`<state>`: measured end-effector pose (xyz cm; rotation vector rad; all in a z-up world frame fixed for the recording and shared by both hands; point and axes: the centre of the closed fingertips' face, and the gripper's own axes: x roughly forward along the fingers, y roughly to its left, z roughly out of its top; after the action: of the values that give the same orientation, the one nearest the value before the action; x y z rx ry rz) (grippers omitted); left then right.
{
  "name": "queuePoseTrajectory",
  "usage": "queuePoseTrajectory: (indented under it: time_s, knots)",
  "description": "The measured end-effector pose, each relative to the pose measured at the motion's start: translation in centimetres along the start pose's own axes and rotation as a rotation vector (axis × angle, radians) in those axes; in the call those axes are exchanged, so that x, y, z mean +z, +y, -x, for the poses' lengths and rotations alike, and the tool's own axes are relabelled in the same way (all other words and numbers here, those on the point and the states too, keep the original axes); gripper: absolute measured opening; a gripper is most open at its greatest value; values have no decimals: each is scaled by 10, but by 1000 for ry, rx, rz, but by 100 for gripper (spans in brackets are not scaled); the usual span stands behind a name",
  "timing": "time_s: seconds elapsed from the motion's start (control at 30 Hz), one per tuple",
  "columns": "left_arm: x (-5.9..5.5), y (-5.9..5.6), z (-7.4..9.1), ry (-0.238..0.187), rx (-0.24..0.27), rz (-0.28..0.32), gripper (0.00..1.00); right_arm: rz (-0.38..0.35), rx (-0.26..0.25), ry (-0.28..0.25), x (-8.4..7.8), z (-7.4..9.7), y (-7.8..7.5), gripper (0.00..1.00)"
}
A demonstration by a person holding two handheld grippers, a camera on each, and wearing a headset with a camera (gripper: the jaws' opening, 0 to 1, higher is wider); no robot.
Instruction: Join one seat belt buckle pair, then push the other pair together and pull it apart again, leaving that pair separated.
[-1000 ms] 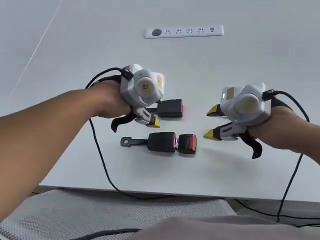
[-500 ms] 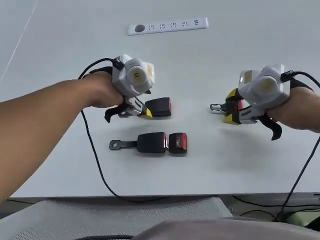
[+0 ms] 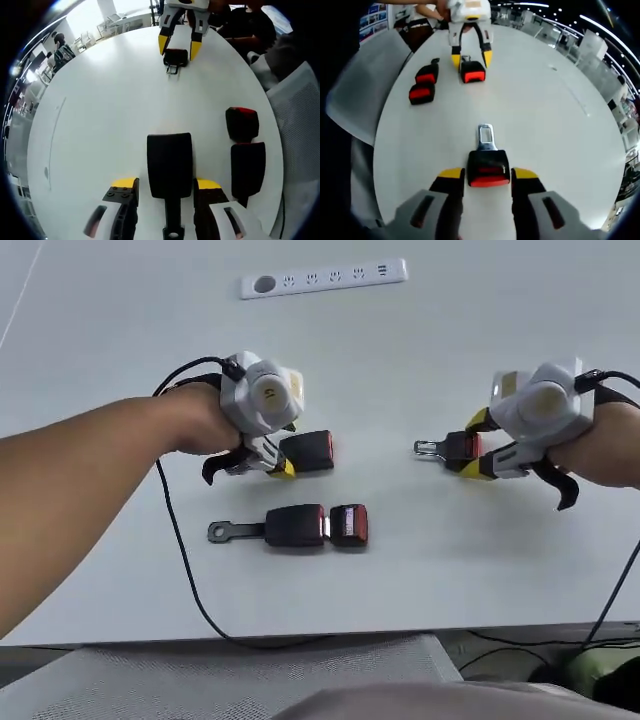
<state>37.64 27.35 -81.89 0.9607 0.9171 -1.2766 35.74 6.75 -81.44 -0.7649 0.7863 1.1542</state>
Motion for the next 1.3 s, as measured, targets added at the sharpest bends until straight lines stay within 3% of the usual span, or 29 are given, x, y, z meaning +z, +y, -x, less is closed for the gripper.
queuePoseTrajectory:
  time_s: [0.13, 0.23, 0.67, 1.0, 1.3]
  knots:
    - [1, 1, -1, 1, -14, -14, 43, 7, 30, -1, -1, -1, 0, 34]
    - [0, -6, -4, 2, -66, -14, 34, 36, 49, 1, -1, -2, -1, 33]
    - [1, -5, -4, 7, -64, -9, 32, 91, 71, 12, 5, -9, -1, 33]
    - [1, -6, -4, 17, -67, -3, 32, 80, 54, -17, 31, -25, 0, 33]
    - [0, -6, -5, 20, -67, 1, 32, 97, 65, -53, 60, -41, 11, 33]
